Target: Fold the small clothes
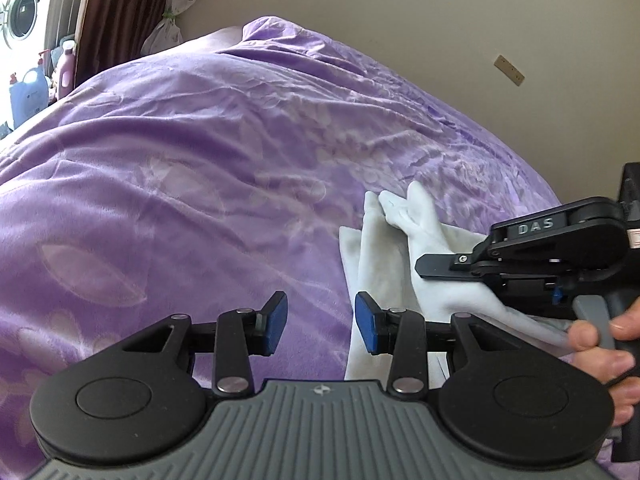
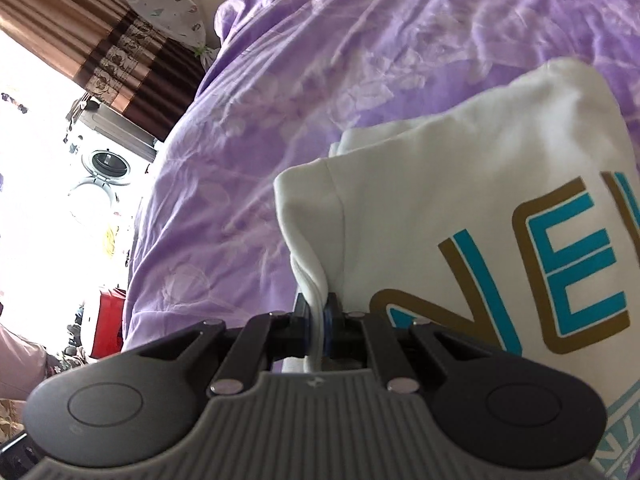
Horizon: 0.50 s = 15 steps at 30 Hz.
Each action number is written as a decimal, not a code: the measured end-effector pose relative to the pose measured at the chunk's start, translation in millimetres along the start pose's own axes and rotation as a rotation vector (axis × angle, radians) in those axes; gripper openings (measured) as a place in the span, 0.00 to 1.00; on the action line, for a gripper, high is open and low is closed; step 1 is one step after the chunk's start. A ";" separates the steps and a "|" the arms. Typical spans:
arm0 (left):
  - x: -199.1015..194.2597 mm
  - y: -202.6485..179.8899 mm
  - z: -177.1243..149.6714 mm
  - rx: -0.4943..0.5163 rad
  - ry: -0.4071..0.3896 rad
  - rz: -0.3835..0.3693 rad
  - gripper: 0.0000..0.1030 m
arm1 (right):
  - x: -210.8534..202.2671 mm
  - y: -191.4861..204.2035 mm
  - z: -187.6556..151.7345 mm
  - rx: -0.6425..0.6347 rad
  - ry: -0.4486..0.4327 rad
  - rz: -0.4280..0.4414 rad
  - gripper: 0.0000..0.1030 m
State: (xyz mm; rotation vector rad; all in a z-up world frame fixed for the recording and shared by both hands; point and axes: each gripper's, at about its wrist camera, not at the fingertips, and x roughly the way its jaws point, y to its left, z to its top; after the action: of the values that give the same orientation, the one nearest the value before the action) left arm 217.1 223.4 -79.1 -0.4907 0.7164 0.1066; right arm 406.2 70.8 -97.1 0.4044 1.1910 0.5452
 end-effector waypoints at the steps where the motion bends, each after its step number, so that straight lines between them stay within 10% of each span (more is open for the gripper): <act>1: -1.1 -0.4 0.3 -0.001 -0.005 -0.002 0.44 | -2.8 6.0 1.1 -0.016 -0.009 -0.001 0.02; 10: -3.2 -9.2 0.1 0.005 0.017 0.018 0.44 | 21.4 10.3 -3.9 -0.049 0.029 -0.011 0.04; 15: -21.4 -24.4 3.8 0.014 0.006 0.021 0.44 | -1.6 31.1 -8.0 -0.156 0.006 0.026 0.22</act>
State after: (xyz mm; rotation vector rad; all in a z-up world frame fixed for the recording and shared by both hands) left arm 209.5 205.2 -53.0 -0.4703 0.7277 0.1192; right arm 392.4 94.9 -81.0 0.2858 1.1414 0.6569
